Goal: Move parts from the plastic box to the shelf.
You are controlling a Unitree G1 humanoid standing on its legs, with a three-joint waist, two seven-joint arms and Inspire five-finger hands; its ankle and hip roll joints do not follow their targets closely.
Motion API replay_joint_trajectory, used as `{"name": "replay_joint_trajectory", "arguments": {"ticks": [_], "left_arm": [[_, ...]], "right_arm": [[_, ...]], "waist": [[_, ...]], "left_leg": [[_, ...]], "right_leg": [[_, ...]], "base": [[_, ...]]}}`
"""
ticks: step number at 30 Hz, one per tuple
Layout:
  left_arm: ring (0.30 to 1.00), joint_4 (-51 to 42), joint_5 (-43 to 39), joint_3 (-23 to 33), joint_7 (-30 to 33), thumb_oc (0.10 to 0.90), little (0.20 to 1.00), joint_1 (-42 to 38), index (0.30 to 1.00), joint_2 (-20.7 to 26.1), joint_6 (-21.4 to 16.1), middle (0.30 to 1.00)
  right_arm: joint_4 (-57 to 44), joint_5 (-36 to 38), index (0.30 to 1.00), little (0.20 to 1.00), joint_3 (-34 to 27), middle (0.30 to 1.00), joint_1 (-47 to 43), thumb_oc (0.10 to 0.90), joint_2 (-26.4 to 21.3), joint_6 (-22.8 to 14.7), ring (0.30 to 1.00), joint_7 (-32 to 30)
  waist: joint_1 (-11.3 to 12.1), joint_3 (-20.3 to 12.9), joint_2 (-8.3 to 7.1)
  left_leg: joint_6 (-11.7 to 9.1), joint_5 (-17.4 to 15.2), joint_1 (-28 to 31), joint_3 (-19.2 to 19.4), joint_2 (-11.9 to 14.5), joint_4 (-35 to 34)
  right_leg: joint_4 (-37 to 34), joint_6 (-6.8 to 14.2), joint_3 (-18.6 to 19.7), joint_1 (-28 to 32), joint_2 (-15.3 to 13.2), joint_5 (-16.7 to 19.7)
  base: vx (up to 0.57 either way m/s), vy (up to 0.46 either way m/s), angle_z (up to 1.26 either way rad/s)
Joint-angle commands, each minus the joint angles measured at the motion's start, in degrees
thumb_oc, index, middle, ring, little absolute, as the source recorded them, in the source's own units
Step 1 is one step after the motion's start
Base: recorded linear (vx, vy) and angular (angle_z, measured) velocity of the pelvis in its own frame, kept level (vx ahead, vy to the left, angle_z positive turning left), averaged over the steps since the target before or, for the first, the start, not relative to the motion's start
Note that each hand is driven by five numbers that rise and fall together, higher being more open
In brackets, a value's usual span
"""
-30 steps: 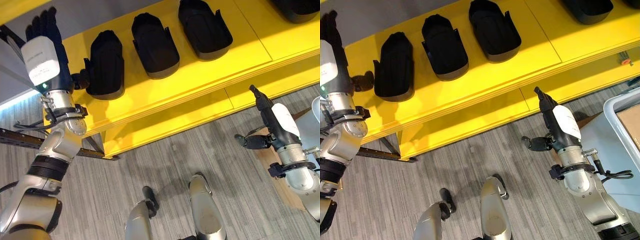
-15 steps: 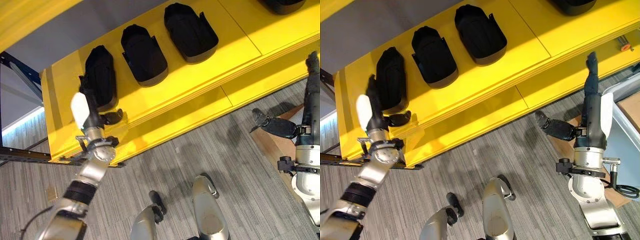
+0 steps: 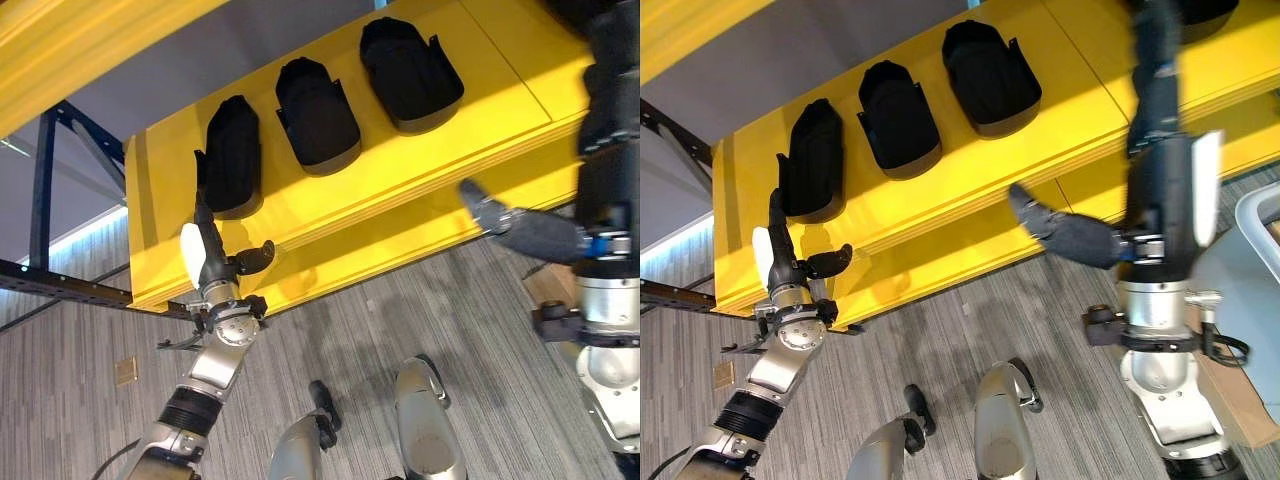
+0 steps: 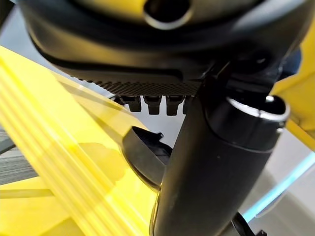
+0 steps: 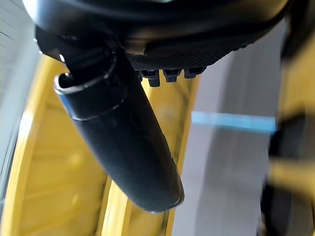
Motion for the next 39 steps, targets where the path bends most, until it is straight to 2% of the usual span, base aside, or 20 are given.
{"name": "replay_joint_trajectory", "arguments": {"ticks": [1,2,3,7,8,11,14,17,19,20,21,25,28,29,33,38,39], "left_arm": [[1.0,-3.9,2.4,3.8,6.2,0.9,1.0,-1.4,1.0,3.7,-7.5,1.0],[1.0,-5.1,2.5,4.2,6.0,0.9,1.0,-0.8,1.0,3.4,-8.0,1.0],[1.0,-6.5,2.2,4.8,4.7,0.9,1.0,0.2,1.0,3.3,-9.0,1.0],[1.0,-10.2,2.6,5.6,1.6,0.9,1.0,2.0,1.0,4.2,-10.7,1.0],[1.0,-10.8,2.8,5.7,1.3,0.9,1.0,2.3,1.0,4.4,-10.9,1.0],[1.0,-13.7,4.7,7.1,1.4,0.9,1.0,4.5,1.0,5.1,-14.6,1.0],[1.0,-16.0,5.4,8.2,0.7,0.9,1.0,5.2,1.0,5.4,-16.1,1.0],[1.0,-18.4,6.0,9.8,-0.5,0.9,1.0,6.1,1.0,6.2,-17.6,1.0],[1.0,-19.2,5.8,10.6,-1.5,0.9,1.0,6.6,1.0,6.2,-17.7,1.0],[1.0,-20.1,5.1,11.0,-3.3,0.9,1.0,7.1,1.0,6.7,-18.3,1.0],[1.0,-20.1,5.0,11.1,-3.4,0.9,1.0,7.1,1.0,6.7,-18.3,1.0],[1.0,-20.7,4.6,11.5,-7.7,0.9,1.0,8.1,1.0,7.4,-18.5,1.0],[1.0,-20.8,4.5,11.5,-8.4,0.9,1.0,8.1,1.0,7.6,-18.8,1.0],[1.0,-21.0,5.1,11.3,-8.9,0.9,1.0,8.1,1.0,7.8,-18.9,1.0],[1.0,-21.5,4.4,11.3,-9.6,0.9,1.0,8.6,1.0,8.1,-19.3,1.0],[1.0,-21.7,4.1,11.5,-9.7,0.9,1.0,8.9,1.0,7.6,-18.4,1.0],[1.0,-21.6,3.7,11.6,-10.0,0.9,1.0,9.5,1.0,7.0,-18.4,1.0]], "right_arm": [[-7.7,2.7,1.0,1.0,3.6,1.0,-11.6,0.9,7.1,2.4,1.0,3.5],[-7.5,2.6,1.0,1.0,5.3,1.0,-12.8,0.9,8.0,3.6,1.0,3.3],[-7.3,4.1,1.0,1.0,8.0,1.0,-14.5,0.9,9.3,7.5,1.0,4.4],[-5.7,5.6,1.0,1.0,13.2,1.0,-18.4,0.9,11.8,13.1,1.0,2.6],[-5.4,5.2,1.0,1.0,13.5,1.0,-18.8,0.9,12.0,13.5,1.0,2.2],[-3.2,3.6,1.0,1.0,16.0,1.0,-21.7,0.9,13.5,13.3,1.0,-0.5],[-2.6,1.6,1.0,1.0,16.8,1.0,-24.0,0.9,14.8,12.6,1.0,-2.5],[-2.8,0.1,1.0,1.0,17.4,1.0,-26.0,0.9,16.1,13.8,1.0,-4.1],[-2.5,-0.6,1.0,1.0,18.1,1.0,-27.4,0.9,16.9,15.0,1.0,-6.2],[-0.8,-2.7,1.0,1.0,18.6,1.0,-29.2,0.9,17.7,15.5,1.0,-10.2],[-0.7,-2.8,1.0,1.0,18.7,1.0,-29.3,0.9,17.8,15.4,1.0,-10.5],[4.1,-8.7,1.0,1.0,16.2,1.0,-32.2,0.9,19.3,15.9,1.0,-19.2],[5.2,-10.3,1.0,1.0,15.3,1.0,-33.1,0.9,19.4,16.3,1.0,-21.5],[6.5,-11.4,1.0,1.0,14.1,1.0,-33.7,0.9,19.3,16.5,1.0,-24.0],[7.7,-18.3,1.0,1.0,8.8,1.0,-33.1,0.9,18.3,14.2,1.0,-29.1],[7.2,-21.9,1.0,1.0,4.8,1.0,-31.4,0.9,18.2,14.0,1.0,-34.7],[7.3,-23.8,1.0,1.0,2.4,1.0,-30.1,0.9,17.9,14.3,1.0,-35.9]], "waist": [[2.6,-2.7,-4.21],[3.5,-2.5,-4.48],[5.0,-2.3,-4.69],[8.8,-1.2,-5.74],[9.3,-1.1,-5.88],[12.6,0.0,-6.26],[14.9,0.7,-6.36],[17.1,1.4,-6.52],[18.1,1.7,-6.65],[19.5,2.1,-7.13],[19.6,2.0,-7.08],[21.4,2.3,-8.39],[21.6,2.3,-8.46],[21.8,2.3,-8.63],[21.5,1.7,-8.49],[20.8,0.9,-7.81],[20.3,0.4,-7.29]], "left_leg": [[3.4,-12.1,-0.9,-0.6,-2.4,8.5],[3.3,-12.2,-1.3,-1.3,-2.6,8.8],[3.2,-11.6,-2.1,-2.1,-2.7,8.6],[3.2,-10.9,-4.2,-4.3,-2.6,8.9],[3.2,-10.8,-4.4,-4.6,-2.7,9.0],[3.5,-10.1,-6.1,-6.4,-3.0,9.2],[3.7,-9.3,-7.7,-7.4,-3.3,9.0],[3.9,-8.7,-9.0,-8.4,-3.8,8.8],[4.1,-8.5,-9.3,-8.7,-4.1,8.5],[4.3,-8.8,-9.6,-8.8,-4.6,8.6],[4.4,-8.4,-9.7,-8.8,-4.5,8.4],[4.7,-8.8,-10.9,-8.7,-5.0,8.8],[4.9,-8.5,-11.1,-8.7,-5.0,8.6],[4.9,-8.8,-11.1,-8.6,-5.2,8.6],[4.9,-8.4,-11.4,-8.5,-5.1,8.0],[4.9,-8.0,-11.6,-8.1,-5.1,7.5],[4.8,-8.1,-11.5,-7.9,-5.2,7.6]], "right_leg": [[-4.5,-5.9,-6.6,3.9,0.0,-2.0],[-4.2,-6.0,-7.1,4.1,-0.1,-2.3],[-4.3,-6.1,-7.8,3.9,0.0,-2.1],[-4.1,-6.4,-9.7,3.9,-0.1,-2.0],[-4.1,-6.5,-10.0,3.9,-0.2,-2.0],[-3.9,-6.5,-11.8,4.0,-0.4,-2.1],[-4.4,-6.4,-12.8,3.9,-0.3,-1.8],[-5.1,-6.1,-13.9,4.0,-0.3,-1.4],[-6.1,-5.9,-14.2,4.5,-0.3,-1.0],[-6.9,-5.6,-14.5,5.4,-0.7,-1.2],[-7.1,-5.6,-14.6,5.2,-0.6,-0.8],[-8.9,-5.1,-14.7,6.5,-1.0,-0.5],[-9.7,-4.9,-14.7,6.7,-1.0,0.1],[-10.3,-4.7,-14.6,7.3,-1.1,0.1],[-12.5,-3.9,-14.2,8.3,-1.4,1.0],[-13.7,-3.7,-13.4,8.8,-1.3,1.6],[-13.8,-3.7,-12.9,9.1,-1.4,1.4]], "base": [[-0.12,-0.173,0.26],[-0.1,-0.145,0.31],[-0.1,-0.172,0.36],[-0.1,-0.17,0.33],[-0.07,-0.151,0.23],[-0.06,-0.131,0.29],[-0.06,-0.104,0.34],[-0.03,-0.099,0.2],[0.0,-0.056,0.31],[-0.01,-0.05,0.3],[0.01,-0.066,0.21],[0.01,-0.04,0.19],[0.0,-0.003,0.07],[-0.01,0.012,0.06],[0.0,0.007,-0.01],[0.0,0.039,-0.08],[0.03,0.056,-0.09]]}}
